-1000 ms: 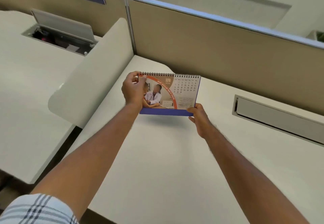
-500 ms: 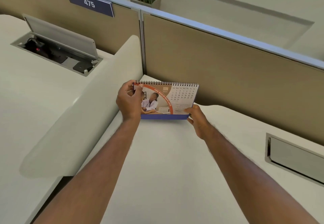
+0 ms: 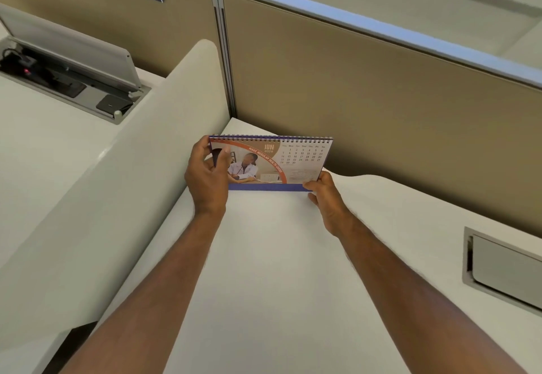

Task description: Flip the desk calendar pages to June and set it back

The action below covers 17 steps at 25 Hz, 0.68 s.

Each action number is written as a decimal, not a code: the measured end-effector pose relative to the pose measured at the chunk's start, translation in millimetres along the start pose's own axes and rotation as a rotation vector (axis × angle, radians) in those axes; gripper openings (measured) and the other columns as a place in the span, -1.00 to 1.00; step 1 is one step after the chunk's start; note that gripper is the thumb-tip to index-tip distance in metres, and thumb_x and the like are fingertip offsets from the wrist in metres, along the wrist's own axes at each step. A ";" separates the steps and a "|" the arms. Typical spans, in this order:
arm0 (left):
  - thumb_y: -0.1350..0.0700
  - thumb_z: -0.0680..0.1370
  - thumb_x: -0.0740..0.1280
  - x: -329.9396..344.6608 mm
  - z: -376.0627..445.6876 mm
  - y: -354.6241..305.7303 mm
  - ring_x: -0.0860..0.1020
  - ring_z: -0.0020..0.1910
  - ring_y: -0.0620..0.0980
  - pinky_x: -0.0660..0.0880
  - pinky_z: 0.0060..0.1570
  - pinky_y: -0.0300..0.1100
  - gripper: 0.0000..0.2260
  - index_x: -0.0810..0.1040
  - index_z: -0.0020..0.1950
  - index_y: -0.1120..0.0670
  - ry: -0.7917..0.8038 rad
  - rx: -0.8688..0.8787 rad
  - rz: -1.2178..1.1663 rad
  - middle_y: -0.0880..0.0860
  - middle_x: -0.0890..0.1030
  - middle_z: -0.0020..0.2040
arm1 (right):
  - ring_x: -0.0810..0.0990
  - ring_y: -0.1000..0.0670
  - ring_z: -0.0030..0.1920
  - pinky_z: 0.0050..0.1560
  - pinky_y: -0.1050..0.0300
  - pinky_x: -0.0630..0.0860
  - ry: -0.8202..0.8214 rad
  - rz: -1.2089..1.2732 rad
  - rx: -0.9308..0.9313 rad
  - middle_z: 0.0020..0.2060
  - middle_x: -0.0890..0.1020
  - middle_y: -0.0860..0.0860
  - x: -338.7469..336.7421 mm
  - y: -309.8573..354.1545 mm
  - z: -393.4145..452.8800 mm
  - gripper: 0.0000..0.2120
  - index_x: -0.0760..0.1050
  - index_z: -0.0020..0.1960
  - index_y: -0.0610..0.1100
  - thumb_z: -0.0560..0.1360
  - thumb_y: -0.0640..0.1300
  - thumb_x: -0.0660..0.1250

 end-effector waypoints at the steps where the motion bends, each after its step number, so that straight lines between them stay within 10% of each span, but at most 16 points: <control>1: 0.06 0.59 0.42 -0.2 -1.8 4.7 0.67 0.01 -0.28 0.63 -0.15 -0.36 -0.70 0.54 0.33 -0.04 0.008 0.003 0.001 -0.22 0.66 0.05 | 0.48 -0.11 0.32 0.27 0.03 0.46 0.004 -0.003 -0.014 0.36 0.50 -0.04 0.5 -0.1 1.4 -0.57 0.29 0.38 -0.02 0.58 -0.26 0.32; 11: 0.01 0.61 0.39 -3.7 -3.6 23.8 0.62 0.01 -0.41 0.57 -0.21 -0.47 -0.62 0.47 0.43 -0.08 0.101 -0.028 0.078 -0.19 0.63 0.11 | 0.48 -0.16 0.37 0.43 -0.11 0.45 0.053 0.025 -0.037 0.36 0.52 -0.06 7.0 2.7 8.2 -0.55 0.31 0.41 0.00 0.59 -0.26 0.31; 17: -0.04 0.62 0.37 -11.6 -22.1 40.9 0.55 0.30 -0.02 0.55 0.09 -0.22 -0.50 0.34 0.54 -0.07 0.119 -0.058 0.267 0.01 0.56 0.39 | 0.51 -0.13 0.35 0.43 -0.15 0.45 -0.105 0.194 -0.034 0.34 0.55 -0.02 -7.2 -12.3 -2.6 -0.65 0.37 0.40 -0.02 0.65 -0.23 0.25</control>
Point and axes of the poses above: each hand's wrist, its own z-axis towards the middle knuckle, its own x-axis out of the palm, y = z × x, the point moved 4 cm from there along z, towards the middle knuckle
